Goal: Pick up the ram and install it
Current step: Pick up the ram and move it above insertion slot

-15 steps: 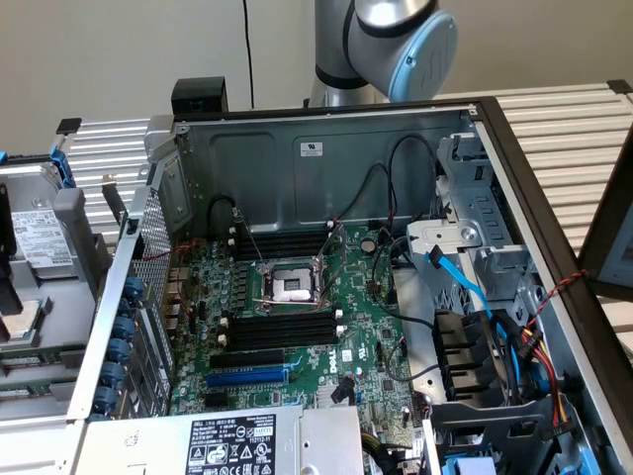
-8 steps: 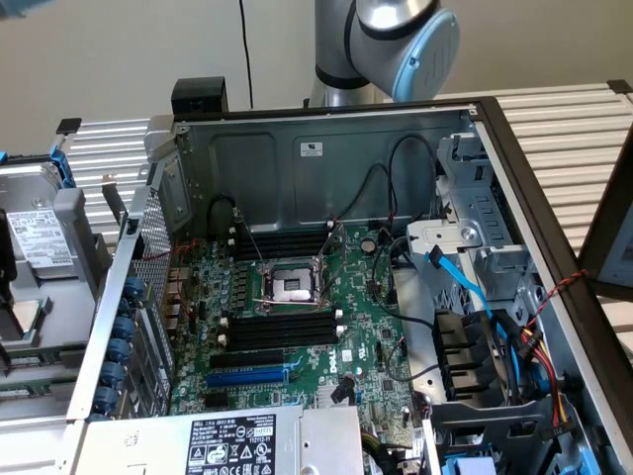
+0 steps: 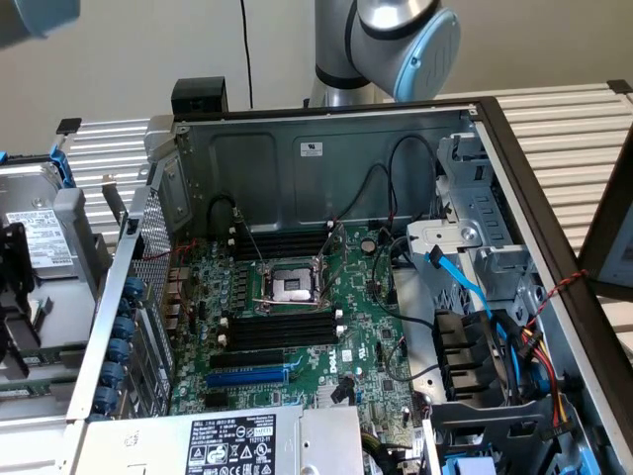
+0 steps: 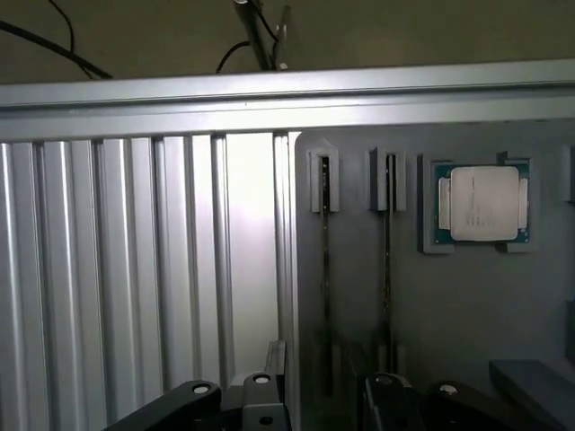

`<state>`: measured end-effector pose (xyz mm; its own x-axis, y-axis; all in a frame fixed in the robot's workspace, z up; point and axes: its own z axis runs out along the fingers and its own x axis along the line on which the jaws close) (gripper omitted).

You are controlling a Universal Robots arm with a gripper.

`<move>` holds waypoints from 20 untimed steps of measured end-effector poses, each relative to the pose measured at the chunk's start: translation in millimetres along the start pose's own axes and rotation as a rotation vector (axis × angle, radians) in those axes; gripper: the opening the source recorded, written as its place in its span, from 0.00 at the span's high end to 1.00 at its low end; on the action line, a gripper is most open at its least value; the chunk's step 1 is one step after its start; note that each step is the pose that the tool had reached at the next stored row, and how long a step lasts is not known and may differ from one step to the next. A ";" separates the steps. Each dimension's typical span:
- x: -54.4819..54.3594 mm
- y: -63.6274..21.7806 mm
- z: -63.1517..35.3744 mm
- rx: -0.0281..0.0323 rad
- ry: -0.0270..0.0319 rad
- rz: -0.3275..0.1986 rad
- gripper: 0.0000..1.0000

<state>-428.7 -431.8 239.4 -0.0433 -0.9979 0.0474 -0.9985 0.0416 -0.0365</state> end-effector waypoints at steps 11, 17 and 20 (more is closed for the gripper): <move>-6.5 11.9 19.3 0.0002 -0.0001 -0.001 0.62; -6.8 12.6 25.9 0.0232 -0.0011 -0.001 0.62; -6.9 12.8 27.7 0.0259 -0.0012 0.000 0.62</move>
<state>-440.2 -425.8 211.0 -0.0428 -0.9980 0.0462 -0.9973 0.0399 -0.0623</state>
